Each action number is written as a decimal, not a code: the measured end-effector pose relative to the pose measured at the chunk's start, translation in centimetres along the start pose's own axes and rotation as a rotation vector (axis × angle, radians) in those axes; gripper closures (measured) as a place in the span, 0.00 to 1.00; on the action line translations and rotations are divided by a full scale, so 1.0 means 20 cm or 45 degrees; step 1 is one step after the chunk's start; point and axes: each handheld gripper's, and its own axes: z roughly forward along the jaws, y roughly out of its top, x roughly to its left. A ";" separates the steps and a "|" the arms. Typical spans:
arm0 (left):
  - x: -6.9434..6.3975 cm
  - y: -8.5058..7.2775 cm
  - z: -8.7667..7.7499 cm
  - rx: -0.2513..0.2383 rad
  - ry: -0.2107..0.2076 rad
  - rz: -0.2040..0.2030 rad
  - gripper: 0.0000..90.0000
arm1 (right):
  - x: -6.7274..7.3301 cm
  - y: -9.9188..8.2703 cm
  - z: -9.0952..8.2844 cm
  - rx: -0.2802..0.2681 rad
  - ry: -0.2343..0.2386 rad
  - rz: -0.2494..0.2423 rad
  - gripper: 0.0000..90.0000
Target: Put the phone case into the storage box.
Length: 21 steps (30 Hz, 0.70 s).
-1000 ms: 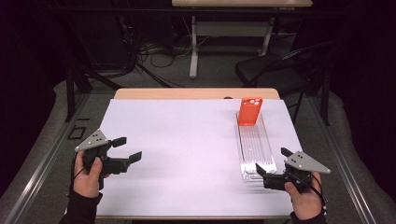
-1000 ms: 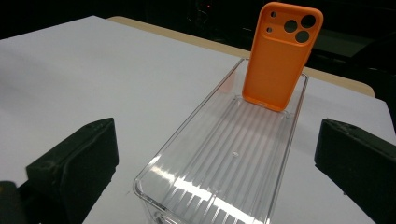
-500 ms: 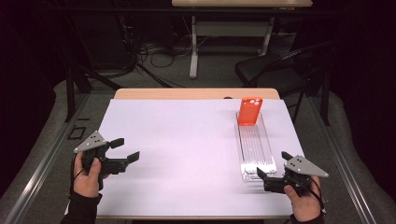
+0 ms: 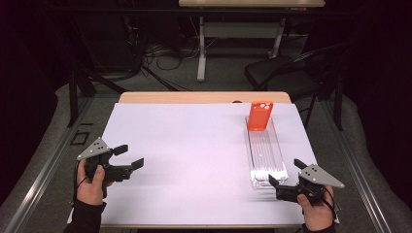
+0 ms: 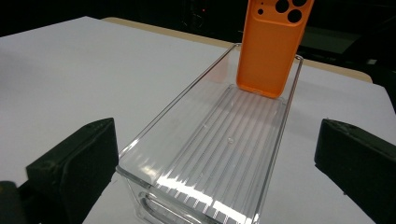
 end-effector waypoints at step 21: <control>0.02 -0.03 0.02 0.001 0.011 -0.001 0.16 | 0.04 -0.05 0.05 0.024 0.052 -0.037 0.00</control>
